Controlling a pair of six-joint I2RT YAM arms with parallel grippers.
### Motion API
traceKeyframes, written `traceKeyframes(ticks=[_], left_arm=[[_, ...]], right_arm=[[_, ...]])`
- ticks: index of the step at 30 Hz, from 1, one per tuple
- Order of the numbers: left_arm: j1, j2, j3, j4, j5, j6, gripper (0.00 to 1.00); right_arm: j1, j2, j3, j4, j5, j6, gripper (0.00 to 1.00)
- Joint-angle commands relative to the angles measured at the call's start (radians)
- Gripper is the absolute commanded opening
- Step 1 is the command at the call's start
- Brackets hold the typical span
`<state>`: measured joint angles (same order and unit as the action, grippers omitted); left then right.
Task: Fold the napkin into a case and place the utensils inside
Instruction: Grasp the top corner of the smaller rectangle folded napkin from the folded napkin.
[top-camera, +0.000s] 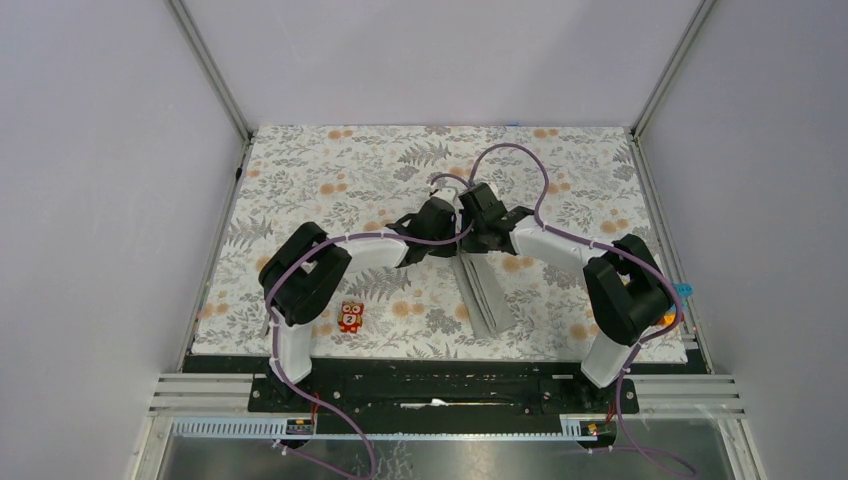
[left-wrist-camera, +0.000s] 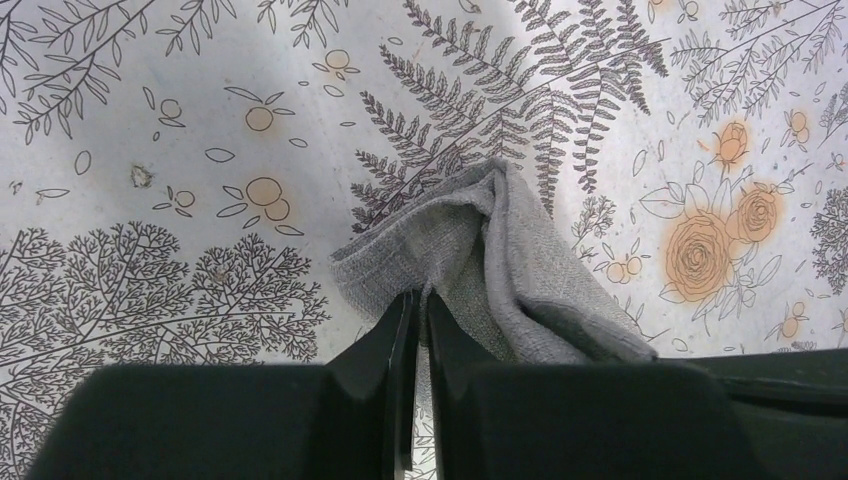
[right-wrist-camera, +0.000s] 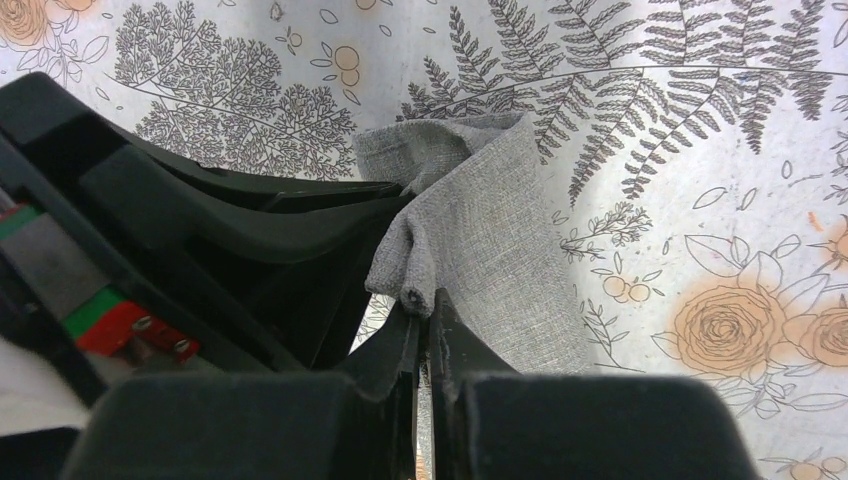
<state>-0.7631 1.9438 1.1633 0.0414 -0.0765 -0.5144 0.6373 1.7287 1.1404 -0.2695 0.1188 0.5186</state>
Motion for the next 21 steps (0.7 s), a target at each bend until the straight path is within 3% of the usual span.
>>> traceKeyframes(ticks=[1, 9, 21], left_arm=[[-0.005, -0.054, 0.000, 0.053, -0.015, 0.023, 0.10], [-0.001, -0.113, -0.063, 0.147, 0.050, 0.007, 0.00], [0.036, -0.146, -0.129, 0.209, 0.122, -0.049, 0.00]], right_arm=[[-0.024, -0.036, -0.038, 0.050, -0.062, 0.033, 0.00], [-0.063, -0.017, -0.110, 0.158, -0.186, 0.084, 0.00], [-0.098, 0.066, -0.186, 0.362, -0.332, 0.095, 0.02]])
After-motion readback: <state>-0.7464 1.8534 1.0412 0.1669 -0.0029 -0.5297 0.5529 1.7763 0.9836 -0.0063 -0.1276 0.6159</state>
